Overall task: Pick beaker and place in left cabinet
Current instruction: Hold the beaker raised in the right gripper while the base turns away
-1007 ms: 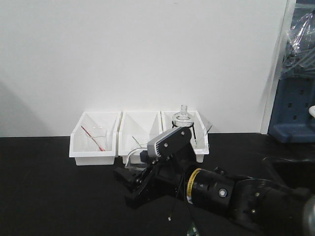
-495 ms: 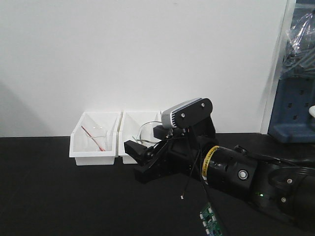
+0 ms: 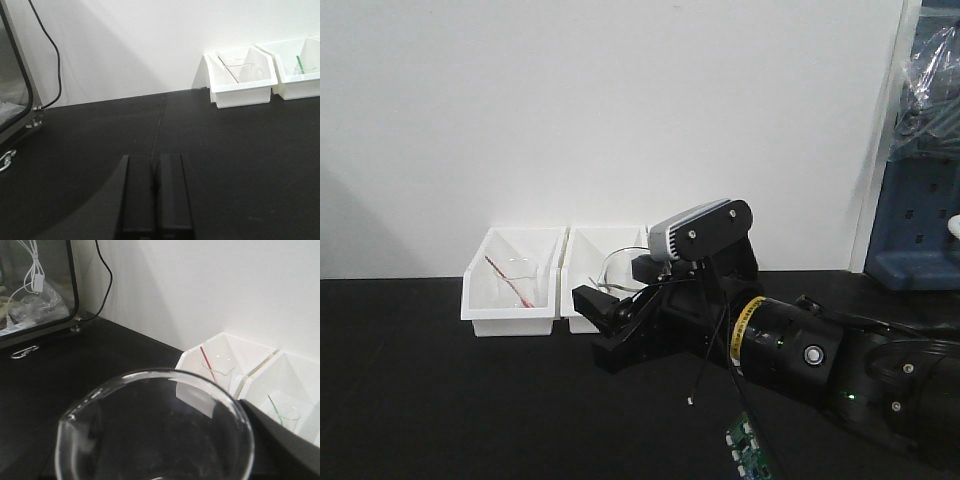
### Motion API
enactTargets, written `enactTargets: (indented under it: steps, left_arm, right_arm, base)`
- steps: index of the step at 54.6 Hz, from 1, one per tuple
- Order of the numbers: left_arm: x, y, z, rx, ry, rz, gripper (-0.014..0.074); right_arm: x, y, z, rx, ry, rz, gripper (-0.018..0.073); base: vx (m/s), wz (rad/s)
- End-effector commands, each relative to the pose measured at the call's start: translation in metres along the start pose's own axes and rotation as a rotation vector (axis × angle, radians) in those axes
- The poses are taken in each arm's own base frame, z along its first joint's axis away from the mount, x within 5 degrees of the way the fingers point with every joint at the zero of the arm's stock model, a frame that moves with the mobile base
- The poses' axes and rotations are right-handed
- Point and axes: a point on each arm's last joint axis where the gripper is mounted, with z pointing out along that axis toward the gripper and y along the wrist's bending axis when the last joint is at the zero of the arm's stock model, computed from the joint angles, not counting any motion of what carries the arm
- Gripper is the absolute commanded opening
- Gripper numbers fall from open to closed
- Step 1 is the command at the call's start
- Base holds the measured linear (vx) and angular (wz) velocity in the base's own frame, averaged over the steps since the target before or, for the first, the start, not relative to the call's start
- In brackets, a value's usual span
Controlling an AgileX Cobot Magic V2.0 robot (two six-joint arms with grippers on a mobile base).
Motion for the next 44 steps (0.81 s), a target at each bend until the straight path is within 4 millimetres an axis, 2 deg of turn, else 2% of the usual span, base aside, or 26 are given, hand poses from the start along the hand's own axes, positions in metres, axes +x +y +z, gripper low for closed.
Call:
enactTargets:
  steps: [1,44]
  left_arm:
    - [-0.0138,0.0018,-0.0023,-0.016,-0.110,-0.007,-0.0006]
    - [-0.0138,0.0018,-0.0023,-0.016,-0.110,-0.007,-0.0006]
  right_arm:
    - [-0.0303,0.0043,-0.0111,-0.030,-0.113,-0.012,0.0201]
    - [-0.0303,0.0043,-0.0111,-0.030,-0.113,-0.012,0.0201]
  base:
    - [0.00,0.00]
    - [0.00,0.01]
